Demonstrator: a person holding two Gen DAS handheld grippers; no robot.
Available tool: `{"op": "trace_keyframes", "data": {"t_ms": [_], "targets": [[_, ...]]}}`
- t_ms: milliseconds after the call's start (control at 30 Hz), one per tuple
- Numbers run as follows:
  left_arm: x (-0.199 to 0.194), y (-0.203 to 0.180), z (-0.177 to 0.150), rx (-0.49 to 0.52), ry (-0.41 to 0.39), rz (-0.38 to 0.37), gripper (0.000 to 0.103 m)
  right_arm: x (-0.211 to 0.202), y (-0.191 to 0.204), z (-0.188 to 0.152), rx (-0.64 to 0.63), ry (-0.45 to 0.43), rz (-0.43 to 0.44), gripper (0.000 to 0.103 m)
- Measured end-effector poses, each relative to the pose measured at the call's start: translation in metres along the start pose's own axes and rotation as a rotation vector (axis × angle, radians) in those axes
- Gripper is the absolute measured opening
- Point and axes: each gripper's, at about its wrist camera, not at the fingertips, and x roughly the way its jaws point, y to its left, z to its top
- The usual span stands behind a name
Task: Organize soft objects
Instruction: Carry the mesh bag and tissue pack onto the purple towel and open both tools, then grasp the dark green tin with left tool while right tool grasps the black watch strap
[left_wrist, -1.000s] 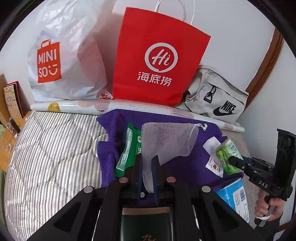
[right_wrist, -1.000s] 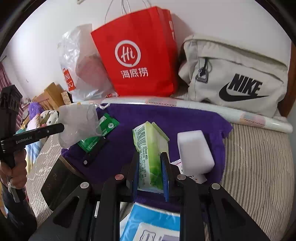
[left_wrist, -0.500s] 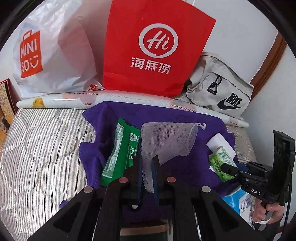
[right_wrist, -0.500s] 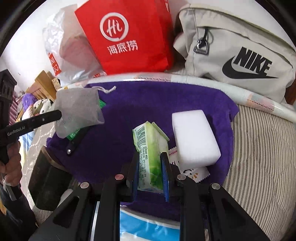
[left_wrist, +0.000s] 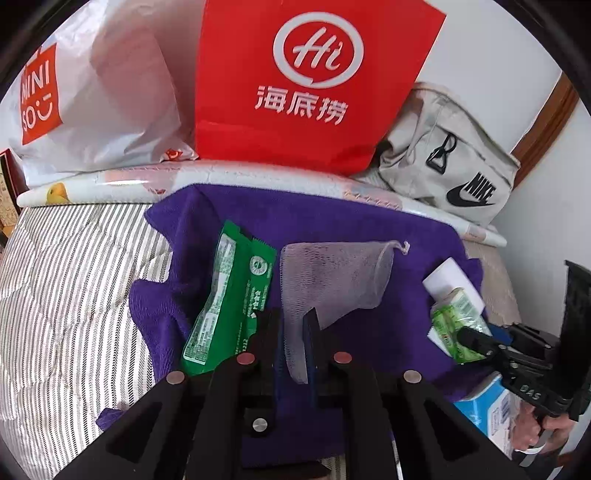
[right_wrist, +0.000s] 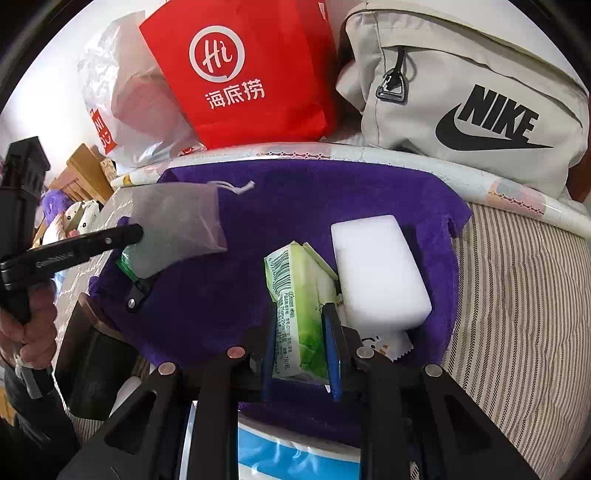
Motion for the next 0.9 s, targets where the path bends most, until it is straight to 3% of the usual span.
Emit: {"op": "trace_keyframes", "data": {"t_ms": [133,300,400,900], "targets": [[0.004,0.005,-0.002,-0.015,0.013,0.011,0.012,-0.006,-0.001,-0.001,-0.004,-0.024,0.0,0.04],[-0.002,0.009,-0.002,-0.016,0.01,0.04,0.021,-0.017,-0.002,0.001,0.005,-0.064,0.004,0.047],[-0.007,0.012,-0.003,-0.017,0.007,0.054,0.034,-0.024,-0.001,0.001,0.011,-0.083,-0.002,0.048],[-0.074,0.027,-0.04,-0.036,-0.062,0.069,0.034,-0.073,0.036,-0.033,-0.023,-0.12,-0.005,0.048]]}}
